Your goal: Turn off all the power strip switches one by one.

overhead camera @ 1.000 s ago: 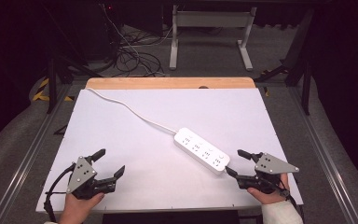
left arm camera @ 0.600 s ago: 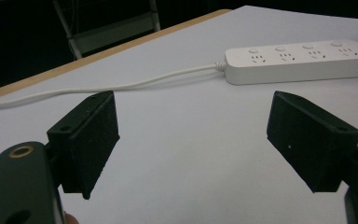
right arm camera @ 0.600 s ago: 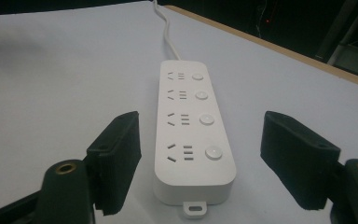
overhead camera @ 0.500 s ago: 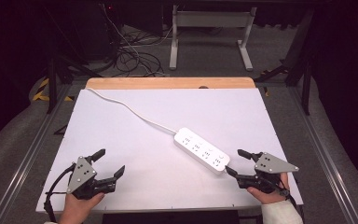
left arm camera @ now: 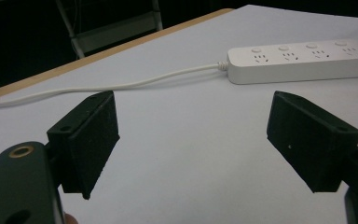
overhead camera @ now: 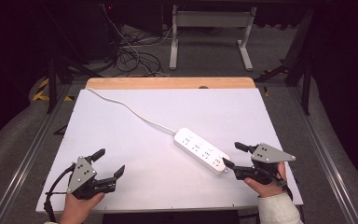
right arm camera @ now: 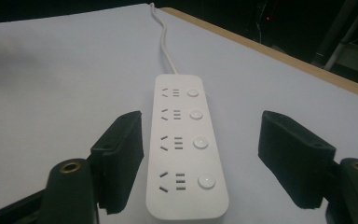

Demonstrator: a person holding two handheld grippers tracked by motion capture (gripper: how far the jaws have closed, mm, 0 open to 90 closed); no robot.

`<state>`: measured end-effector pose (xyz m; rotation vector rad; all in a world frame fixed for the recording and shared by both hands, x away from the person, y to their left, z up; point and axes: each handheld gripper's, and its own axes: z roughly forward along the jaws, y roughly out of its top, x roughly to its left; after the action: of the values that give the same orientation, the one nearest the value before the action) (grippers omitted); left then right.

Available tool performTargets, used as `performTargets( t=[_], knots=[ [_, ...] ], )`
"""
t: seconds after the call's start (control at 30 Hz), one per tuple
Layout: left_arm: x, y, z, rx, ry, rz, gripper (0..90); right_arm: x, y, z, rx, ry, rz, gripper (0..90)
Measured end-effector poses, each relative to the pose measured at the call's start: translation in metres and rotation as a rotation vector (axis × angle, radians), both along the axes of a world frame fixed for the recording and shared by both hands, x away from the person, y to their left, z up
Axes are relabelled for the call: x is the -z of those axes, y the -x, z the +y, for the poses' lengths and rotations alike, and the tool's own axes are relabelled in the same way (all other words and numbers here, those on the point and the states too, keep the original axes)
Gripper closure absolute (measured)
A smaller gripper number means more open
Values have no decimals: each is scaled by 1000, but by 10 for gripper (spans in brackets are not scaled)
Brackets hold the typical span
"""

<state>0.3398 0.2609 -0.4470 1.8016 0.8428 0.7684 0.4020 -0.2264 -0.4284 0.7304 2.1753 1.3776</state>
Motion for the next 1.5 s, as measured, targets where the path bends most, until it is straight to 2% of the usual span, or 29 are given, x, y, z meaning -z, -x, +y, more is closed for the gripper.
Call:
performTargets(
  t=[0.3,0.77,0.93,1.07,1.13,1.2,1.3,1.33,1.4,1.43,1.5],
  knots=[
    [1,0,-1,0,2,5,174,-9,-16,10,7,15,0,312],
    [1,-1,-1,-3,-4,5,173,-12,-33,27,-10,31,2,311],
    [1,0,-1,-3,-8,1,173,-12,-42,35,-12,27,9,311],
    [1,0,-1,-3,-11,1,173,-9,-45,37,3,50,32,317],
    [1,0,0,-2,-17,-3,173,-8,-47,37,26,80,46,348],
    [1,0,-1,-3,-13,0,173,-7,-47,36,23,95,47,374],
    [1,1,-1,-4,-17,-3,173,-8,-45,37,17,114,18,468],
    [1,1,-2,-4,-19,-4,173,-8,-45,38,4,115,12,528],
    [1,0,-2,-3,-22,-3,173,-7,-45,39,-33,88,64,580],
    [1,0,-2,-3,-23,-4,173,-7,-45,39,-25,101,65,591],
    [1,0,-3,-4,-29,-5,173,-7,-45,38,-24,121,73,667]
  ],
)
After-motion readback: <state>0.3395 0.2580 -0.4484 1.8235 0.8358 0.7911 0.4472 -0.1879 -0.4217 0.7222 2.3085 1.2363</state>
